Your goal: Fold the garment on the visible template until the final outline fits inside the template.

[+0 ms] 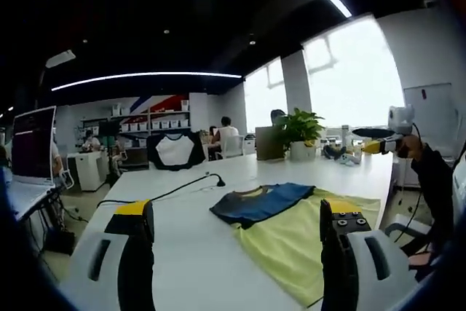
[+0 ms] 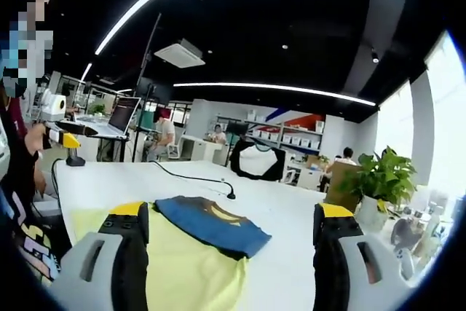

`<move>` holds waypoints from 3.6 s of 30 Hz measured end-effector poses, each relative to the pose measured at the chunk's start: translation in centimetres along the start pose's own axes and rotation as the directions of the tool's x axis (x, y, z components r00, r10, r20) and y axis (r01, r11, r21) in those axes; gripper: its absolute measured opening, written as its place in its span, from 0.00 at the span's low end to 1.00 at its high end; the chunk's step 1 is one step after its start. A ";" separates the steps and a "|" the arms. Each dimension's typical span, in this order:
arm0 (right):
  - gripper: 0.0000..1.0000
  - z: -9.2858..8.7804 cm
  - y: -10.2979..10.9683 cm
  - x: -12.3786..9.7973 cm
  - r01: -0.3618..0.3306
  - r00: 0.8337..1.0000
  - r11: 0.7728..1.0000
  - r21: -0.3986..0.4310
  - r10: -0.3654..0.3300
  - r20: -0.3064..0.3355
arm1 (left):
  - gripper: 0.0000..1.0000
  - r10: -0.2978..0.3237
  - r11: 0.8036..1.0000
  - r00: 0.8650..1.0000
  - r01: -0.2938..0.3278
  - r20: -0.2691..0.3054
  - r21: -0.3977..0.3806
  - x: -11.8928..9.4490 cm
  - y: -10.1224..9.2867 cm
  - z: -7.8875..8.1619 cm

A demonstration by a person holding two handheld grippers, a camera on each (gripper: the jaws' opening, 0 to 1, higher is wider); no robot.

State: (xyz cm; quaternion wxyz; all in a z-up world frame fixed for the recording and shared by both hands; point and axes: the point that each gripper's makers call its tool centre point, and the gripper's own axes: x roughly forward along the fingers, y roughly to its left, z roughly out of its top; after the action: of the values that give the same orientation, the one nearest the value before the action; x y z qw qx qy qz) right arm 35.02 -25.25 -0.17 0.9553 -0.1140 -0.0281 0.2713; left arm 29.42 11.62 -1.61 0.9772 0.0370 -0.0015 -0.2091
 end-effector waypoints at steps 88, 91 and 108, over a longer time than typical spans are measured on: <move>0.02 -17.6 6.5 -7.9 -0.065 0.915 0.970 0.236 0.152 -0.374 | 0.03 -0.272 0.961 0.882 0.269 -0.384 -0.064 -0.3 -8.7 -16.4; 0.02 -17.7 5.8 -8.1 -0.024 0.913 0.962 0.273 0.133 -0.387 | 0.03 -0.299 0.954 0.879 0.282 -0.371 -0.101 -0.3 -8.6 -16.4; 0.02 -13.7 5.1 -8.7 0.006 0.944 0.957 0.289 0.090 -0.318 | 0.02 -0.331 0.940 0.919 0.302 -0.215 -0.157 -0.7 -8.5 -11.4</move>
State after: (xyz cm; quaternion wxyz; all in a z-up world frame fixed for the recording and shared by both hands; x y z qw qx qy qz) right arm 26.56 -28.38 -14.63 0.9470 -0.0188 0.1729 0.2702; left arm 25.49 5.02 -13.59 0.9239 0.0024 0.1345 -0.3583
